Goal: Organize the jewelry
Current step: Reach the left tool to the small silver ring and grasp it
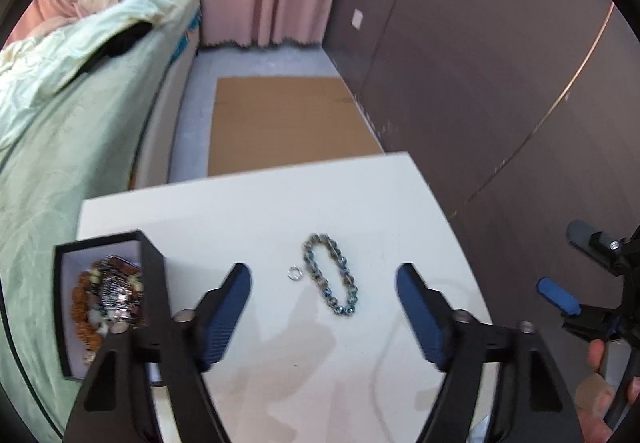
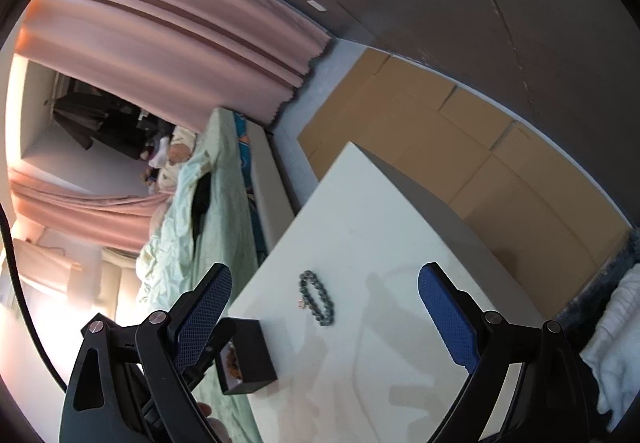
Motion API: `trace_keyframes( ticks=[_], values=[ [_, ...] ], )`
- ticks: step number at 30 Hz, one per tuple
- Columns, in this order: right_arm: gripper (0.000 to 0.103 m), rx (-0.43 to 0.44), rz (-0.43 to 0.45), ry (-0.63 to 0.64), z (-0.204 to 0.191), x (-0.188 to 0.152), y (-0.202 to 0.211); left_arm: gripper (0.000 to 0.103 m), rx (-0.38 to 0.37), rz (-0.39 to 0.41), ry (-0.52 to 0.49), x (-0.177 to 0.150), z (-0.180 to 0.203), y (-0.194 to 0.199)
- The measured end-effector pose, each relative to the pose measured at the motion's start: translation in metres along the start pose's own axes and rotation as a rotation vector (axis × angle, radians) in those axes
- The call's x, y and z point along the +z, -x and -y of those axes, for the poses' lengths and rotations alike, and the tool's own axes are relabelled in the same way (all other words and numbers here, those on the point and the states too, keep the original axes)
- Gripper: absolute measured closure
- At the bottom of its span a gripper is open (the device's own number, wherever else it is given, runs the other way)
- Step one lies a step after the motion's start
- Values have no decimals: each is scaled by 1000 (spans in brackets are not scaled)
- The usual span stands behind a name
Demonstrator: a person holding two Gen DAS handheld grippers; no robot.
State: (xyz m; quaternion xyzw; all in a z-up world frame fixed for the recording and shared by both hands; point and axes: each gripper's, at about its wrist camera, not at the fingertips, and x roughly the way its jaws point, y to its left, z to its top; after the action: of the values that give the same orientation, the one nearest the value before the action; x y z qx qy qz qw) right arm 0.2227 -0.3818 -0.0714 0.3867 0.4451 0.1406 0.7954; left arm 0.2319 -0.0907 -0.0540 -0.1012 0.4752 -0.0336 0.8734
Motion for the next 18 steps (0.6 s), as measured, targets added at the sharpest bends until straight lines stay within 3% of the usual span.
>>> trace_keyframes(
  ticks=[5, 11, 18],
  values=[
    [8, -5, 5, -19, 7, 4, 2, 62, 35, -75, 9, -3, -1, -33],
    [8, -11, 20, -33, 8, 8, 3, 70, 122, -109, 3, -7, -6, -56],
    [8, -1, -2, -49, 11, 8, -1, 76, 142, -148, 5, -5, -9, -78]
  ],
)
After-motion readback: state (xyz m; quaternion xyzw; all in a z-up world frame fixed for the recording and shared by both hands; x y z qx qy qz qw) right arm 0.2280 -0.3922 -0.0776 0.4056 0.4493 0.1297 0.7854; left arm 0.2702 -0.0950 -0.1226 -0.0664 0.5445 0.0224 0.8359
